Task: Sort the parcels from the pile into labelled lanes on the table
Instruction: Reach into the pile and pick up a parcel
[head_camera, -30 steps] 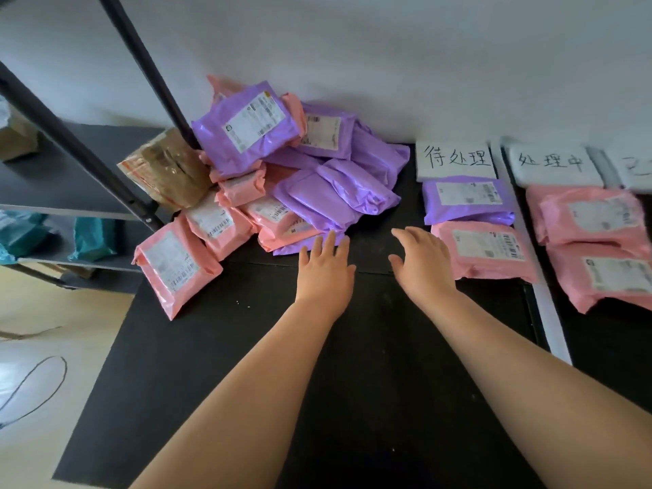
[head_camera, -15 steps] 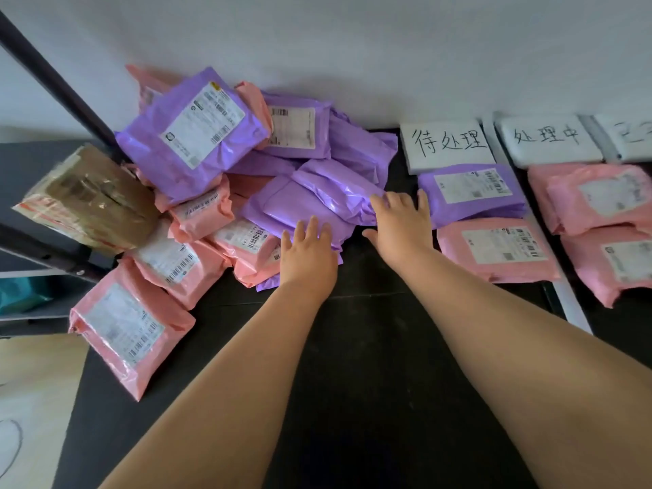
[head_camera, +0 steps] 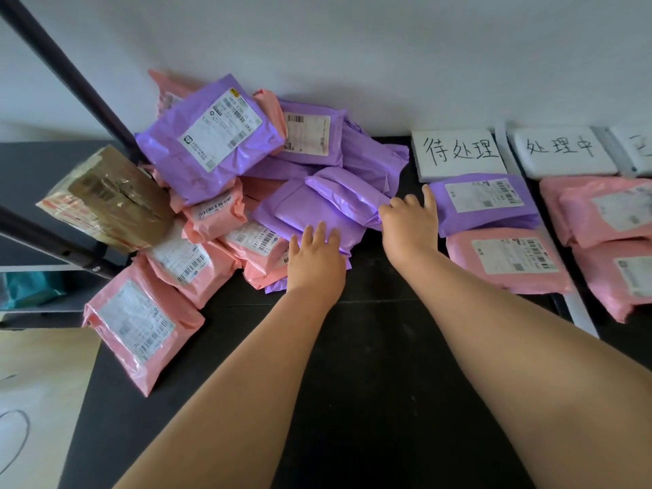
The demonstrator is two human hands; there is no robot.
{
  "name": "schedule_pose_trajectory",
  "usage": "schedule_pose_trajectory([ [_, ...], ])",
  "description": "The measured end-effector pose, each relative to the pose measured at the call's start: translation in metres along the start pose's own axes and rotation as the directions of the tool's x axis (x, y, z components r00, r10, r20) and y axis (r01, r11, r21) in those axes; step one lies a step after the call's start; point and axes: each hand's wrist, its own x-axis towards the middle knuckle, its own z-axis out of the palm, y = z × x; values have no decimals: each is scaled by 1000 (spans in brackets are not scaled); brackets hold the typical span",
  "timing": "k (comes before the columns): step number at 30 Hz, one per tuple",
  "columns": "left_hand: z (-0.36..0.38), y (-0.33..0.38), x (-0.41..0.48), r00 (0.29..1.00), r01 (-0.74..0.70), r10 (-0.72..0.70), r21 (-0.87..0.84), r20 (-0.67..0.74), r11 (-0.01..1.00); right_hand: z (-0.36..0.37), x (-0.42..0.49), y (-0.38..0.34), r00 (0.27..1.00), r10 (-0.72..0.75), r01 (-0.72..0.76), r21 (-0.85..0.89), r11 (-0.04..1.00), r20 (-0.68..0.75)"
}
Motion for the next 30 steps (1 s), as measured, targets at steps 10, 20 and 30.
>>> schedule_pose_trajectory([
  [10,-33,39,-52,981,-6,-16,-117,-191,993,-26,-62,33,962,179,-92,372,924,-207],
  [20,-63,106,-111,848,-159,52,-160,-527,974,-57,-157,84,946,262,-49,718,694,-189],
  [30,-50,137,-172,906,-9,-165,-407,-390,913,-78,-209,97,946,196,84,778,623,-260],
])
